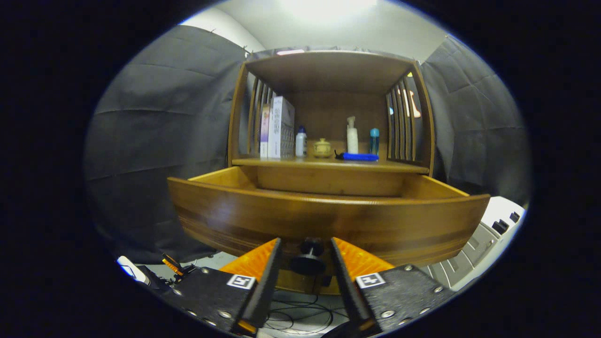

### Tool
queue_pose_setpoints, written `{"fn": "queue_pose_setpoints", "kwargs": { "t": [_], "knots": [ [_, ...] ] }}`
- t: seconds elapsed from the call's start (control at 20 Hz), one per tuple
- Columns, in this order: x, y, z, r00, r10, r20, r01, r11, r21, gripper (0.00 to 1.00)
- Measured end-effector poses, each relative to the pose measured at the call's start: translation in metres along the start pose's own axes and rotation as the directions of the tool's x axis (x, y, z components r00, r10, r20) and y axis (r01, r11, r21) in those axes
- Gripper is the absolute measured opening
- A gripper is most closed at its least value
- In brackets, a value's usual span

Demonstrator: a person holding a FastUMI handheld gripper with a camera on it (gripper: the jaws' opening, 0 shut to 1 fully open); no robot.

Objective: Pull open the drawer, take out the items inside it, and place them on the countertop above the cabinet.

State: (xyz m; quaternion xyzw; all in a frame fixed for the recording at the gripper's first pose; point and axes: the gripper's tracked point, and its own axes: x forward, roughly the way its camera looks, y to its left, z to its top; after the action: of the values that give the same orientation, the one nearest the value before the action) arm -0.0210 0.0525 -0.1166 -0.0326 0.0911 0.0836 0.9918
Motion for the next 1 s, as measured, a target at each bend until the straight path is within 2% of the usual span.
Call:
{"fn": "queue_pose_setpoints", "kwargs": {
  "t": [0.15, 0.2, 0.4, 0.7, 1.0],
  "knots": [
    [-0.006, 0.007, 0.027, 0.996, 0.046, 0.077, -0.046, 0.999, 0.000, 0.92],
    [-0.008, 0.006, 0.038, 0.994, 0.049, 0.097, -0.050, 0.999, -0.001, 0.93],
    [0.001, -0.001, 0.070, 0.991, 0.036, 0.130, -0.033, 0.999, -0.022, 0.94],
    [0.041, -0.018, 0.090, 0.997, 0.003, 0.071, 0.002, 0.997, -0.074, 0.95],
    [0.087, -0.030, 0.082, 0.996, -0.011, -0.093, 0.002, 0.996, -0.089, 0.95]
  ]
}}
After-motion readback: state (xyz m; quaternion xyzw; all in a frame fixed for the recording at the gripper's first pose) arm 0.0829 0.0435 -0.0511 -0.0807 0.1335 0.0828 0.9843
